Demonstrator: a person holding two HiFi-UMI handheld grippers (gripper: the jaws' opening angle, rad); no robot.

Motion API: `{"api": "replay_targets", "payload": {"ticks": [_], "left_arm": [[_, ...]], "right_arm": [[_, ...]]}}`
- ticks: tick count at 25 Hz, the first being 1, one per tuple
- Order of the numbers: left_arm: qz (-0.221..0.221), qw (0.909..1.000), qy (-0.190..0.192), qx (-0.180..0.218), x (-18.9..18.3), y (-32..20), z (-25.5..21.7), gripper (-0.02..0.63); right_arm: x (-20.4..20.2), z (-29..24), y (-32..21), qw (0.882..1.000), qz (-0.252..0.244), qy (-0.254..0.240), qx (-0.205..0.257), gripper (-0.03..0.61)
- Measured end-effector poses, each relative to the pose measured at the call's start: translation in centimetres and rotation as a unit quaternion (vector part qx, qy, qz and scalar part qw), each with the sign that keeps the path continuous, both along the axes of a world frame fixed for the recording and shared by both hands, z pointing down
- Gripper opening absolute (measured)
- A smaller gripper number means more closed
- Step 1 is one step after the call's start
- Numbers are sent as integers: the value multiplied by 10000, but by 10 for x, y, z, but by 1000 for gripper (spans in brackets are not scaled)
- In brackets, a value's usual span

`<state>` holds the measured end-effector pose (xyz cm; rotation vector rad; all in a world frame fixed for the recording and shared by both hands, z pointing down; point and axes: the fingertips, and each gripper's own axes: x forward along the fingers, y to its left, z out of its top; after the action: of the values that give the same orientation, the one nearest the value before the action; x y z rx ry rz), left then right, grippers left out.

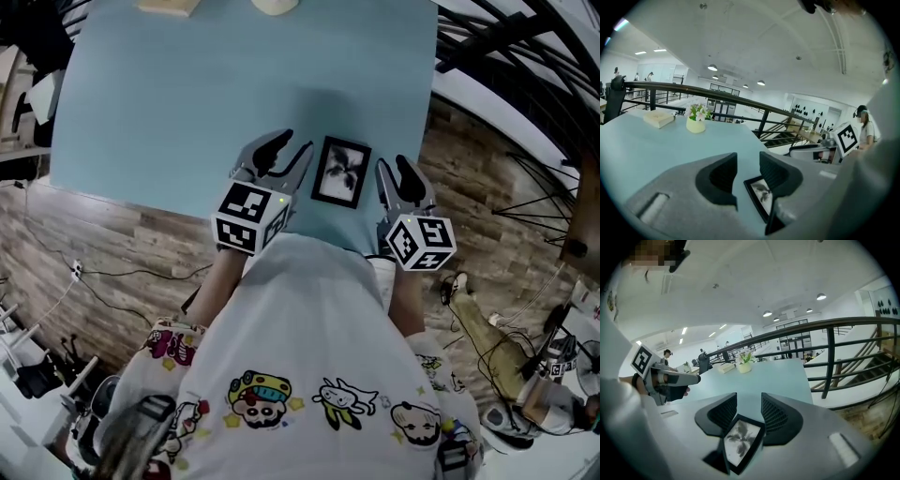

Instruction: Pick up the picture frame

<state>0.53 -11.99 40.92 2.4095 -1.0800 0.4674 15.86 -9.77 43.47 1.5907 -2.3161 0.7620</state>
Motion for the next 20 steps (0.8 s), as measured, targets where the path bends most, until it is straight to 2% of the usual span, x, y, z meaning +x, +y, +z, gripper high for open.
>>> {"api": "replay_targets", "payload": {"ticks": [8,20], "left_arm": [[234,9981,-150,-548,26,6,53,143],[372,9902,-339,-1302,52,19,131,143]], "right_arm": [[5,40,1,9992,-32,-100,-396,164],[11,107,12,9937,-33,-370,-1060,164]]}}
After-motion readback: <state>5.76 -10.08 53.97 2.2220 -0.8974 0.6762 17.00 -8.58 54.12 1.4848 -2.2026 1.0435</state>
